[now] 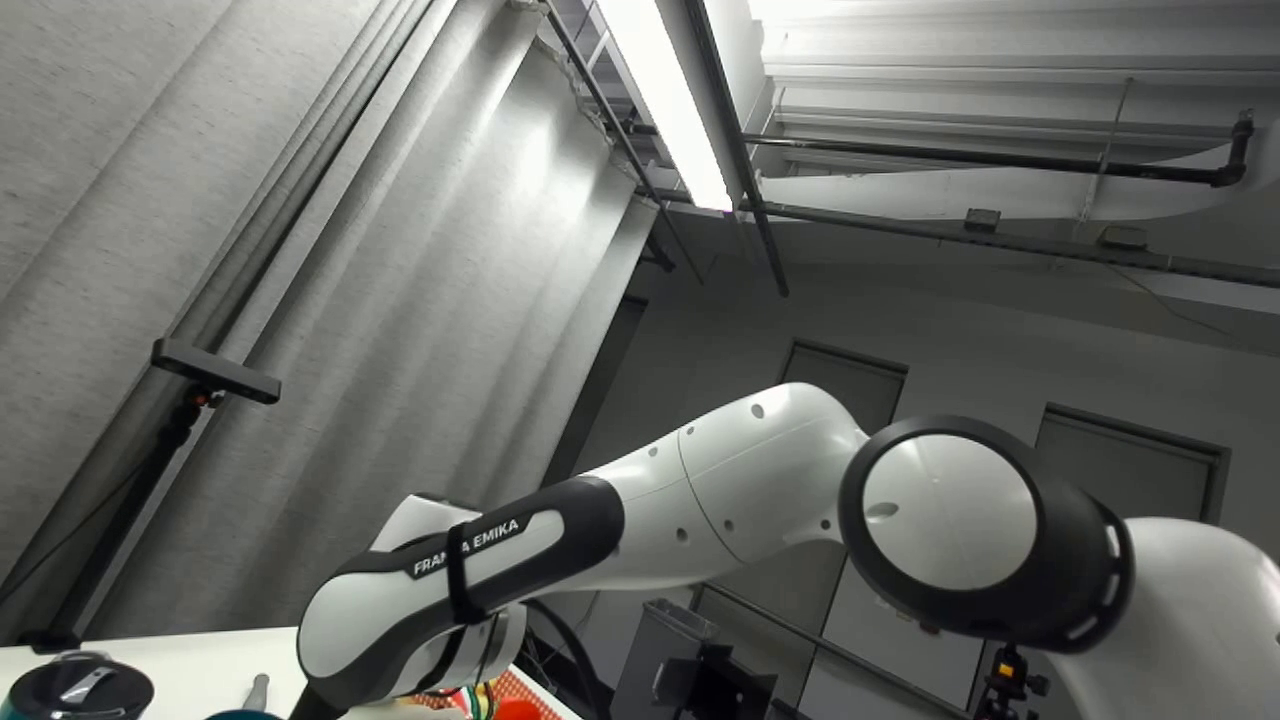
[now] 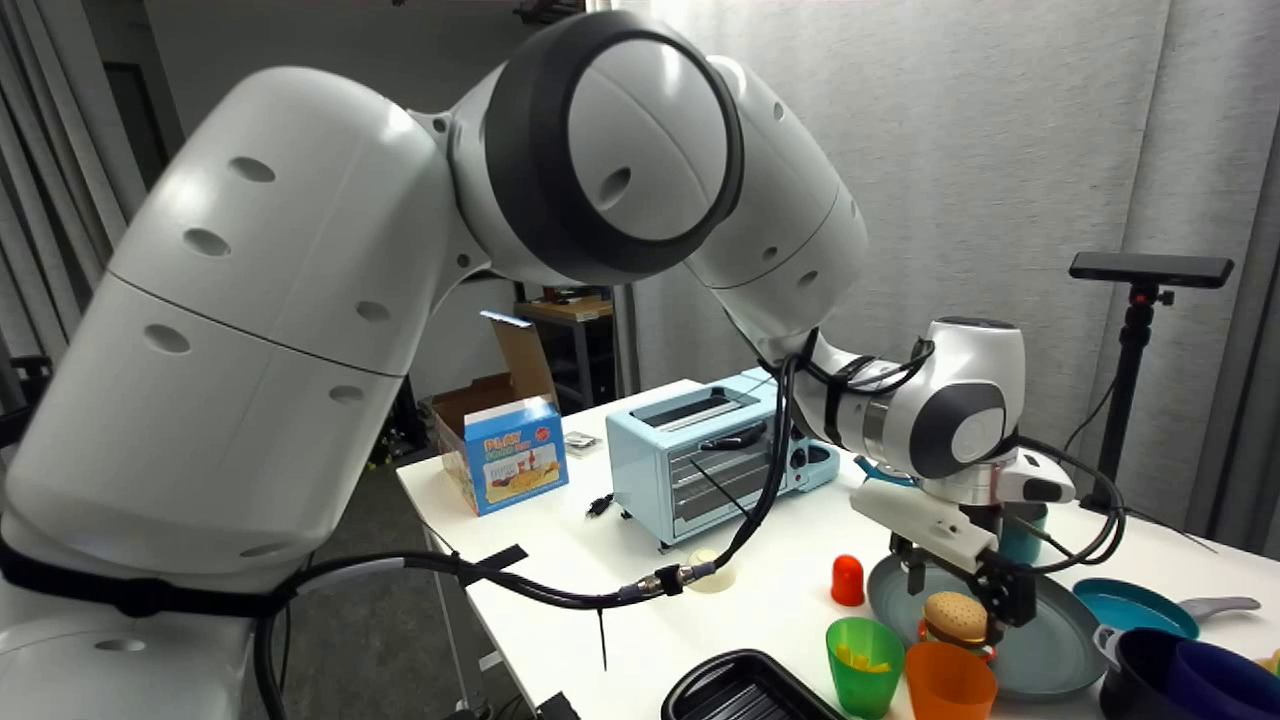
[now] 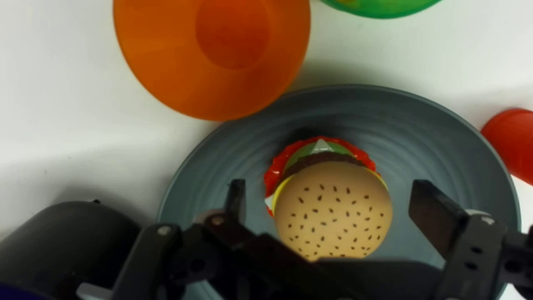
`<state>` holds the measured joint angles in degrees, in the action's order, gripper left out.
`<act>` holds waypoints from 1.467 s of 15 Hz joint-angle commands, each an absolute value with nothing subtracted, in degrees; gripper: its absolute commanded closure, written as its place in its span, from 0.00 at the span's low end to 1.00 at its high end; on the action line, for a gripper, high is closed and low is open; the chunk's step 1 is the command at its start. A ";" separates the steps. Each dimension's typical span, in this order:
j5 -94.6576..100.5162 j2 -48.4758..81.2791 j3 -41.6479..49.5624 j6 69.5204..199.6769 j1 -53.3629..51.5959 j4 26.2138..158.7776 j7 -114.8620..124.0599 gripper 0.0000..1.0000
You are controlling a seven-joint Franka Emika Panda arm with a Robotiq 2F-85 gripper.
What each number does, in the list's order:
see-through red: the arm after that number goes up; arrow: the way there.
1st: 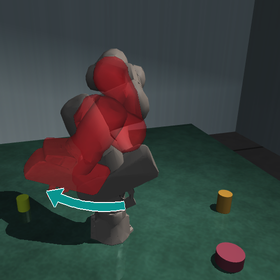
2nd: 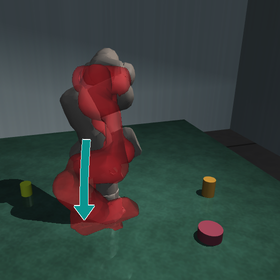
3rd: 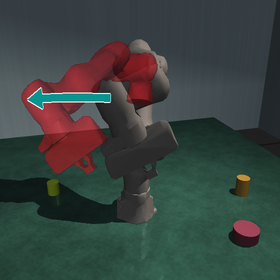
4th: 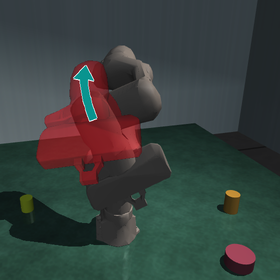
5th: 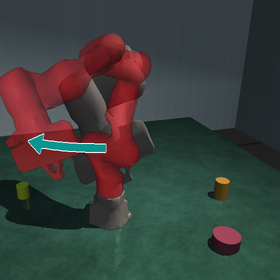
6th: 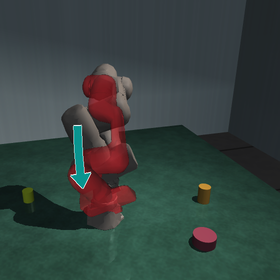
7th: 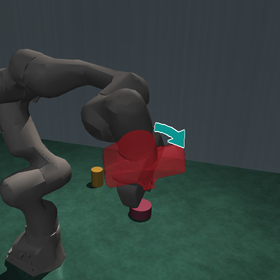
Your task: Take the burger toy off the plate
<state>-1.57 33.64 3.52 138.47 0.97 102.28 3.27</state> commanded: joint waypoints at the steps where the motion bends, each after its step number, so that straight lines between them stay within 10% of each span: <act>1: -0.19 34.41 3.41 140.48 1.10 101.48 2.66 0.00; 22: -0.98 33.99 3.08 142.14 1.36 102.20 2.17 0.00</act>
